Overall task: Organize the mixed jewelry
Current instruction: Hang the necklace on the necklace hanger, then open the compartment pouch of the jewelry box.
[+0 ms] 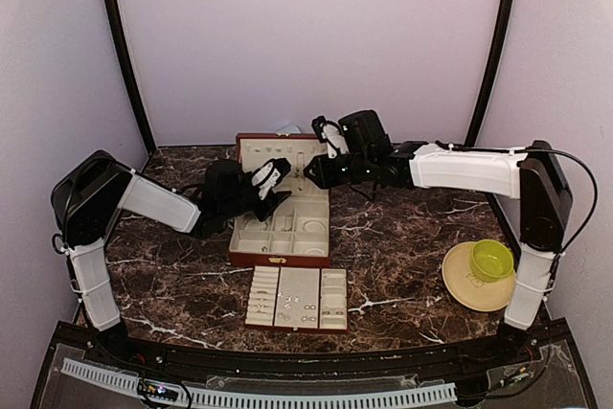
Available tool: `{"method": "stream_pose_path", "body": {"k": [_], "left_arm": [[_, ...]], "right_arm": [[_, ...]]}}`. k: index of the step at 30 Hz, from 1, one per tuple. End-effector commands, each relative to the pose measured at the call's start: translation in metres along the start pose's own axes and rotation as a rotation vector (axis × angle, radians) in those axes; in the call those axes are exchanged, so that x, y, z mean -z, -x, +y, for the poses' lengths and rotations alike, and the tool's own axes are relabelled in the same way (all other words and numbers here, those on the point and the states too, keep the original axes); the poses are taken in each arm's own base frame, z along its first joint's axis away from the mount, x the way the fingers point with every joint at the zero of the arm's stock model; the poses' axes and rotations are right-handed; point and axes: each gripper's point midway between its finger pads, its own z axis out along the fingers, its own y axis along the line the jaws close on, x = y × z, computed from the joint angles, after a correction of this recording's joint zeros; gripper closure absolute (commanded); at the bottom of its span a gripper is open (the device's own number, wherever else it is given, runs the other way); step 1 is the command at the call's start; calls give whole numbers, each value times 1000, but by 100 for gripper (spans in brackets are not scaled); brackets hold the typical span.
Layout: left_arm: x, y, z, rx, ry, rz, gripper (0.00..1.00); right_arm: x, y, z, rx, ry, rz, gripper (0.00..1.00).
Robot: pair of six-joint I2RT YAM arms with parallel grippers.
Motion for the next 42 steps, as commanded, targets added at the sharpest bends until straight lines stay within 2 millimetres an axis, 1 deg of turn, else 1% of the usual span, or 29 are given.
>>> {"method": "stream_pose_path", "body": {"k": [1, 5, 8, 12, 18, 19, 20, 21, 22, 25, 27, 35, 42], "left_arm": [[-5, 13, 14, -39, 42, -14, 57], [-9, 9, 16, -67, 53, -7, 57], [-13, 3, 16, -90, 62, 12, 57], [-17, -9, 16, -113, 71, 44, 57], [-19, -19, 18, -124, 96, 63, 63], [-18, -16, 22, -124, 120, 54, 65], [-15, -17, 24, -122, 141, 56, 64], [-12, -9, 29, -116, 161, 26, 63], [-10, -9, 28, -113, 162, 22, 61], [-5, 7, 30, -104, 158, -22, 59], [-2, 14, 32, -112, 166, -42, 58], [-4, 19, 36, -173, 181, -59, 56], [-13, 18, 37, -205, 181, -56, 56]], "right_arm": [[-18, -10, -5, -42, -5, -4, 75], [-25, -15, -4, -60, -2, -5, 73], [-29, -21, -4, -67, -3, 8, 73], [-31, -20, -1, -75, 9, -12, 73], [-31, -25, 1, -86, 24, -6, 73], [-31, -27, 2, -85, 26, -4, 73], [-32, -28, 2, -87, 25, -4, 73], [-32, -29, 2, -89, 24, -3, 73], [-32, -30, 3, -91, 25, -2, 73], [-33, -31, 4, -96, 29, 0, 73], [-33, -31, 6, -95, 35, -1, 73], [-33, -36, 8, -103, 41, 5, 73], [-34, -40, 9, -106, 50, 16, 73]]}}
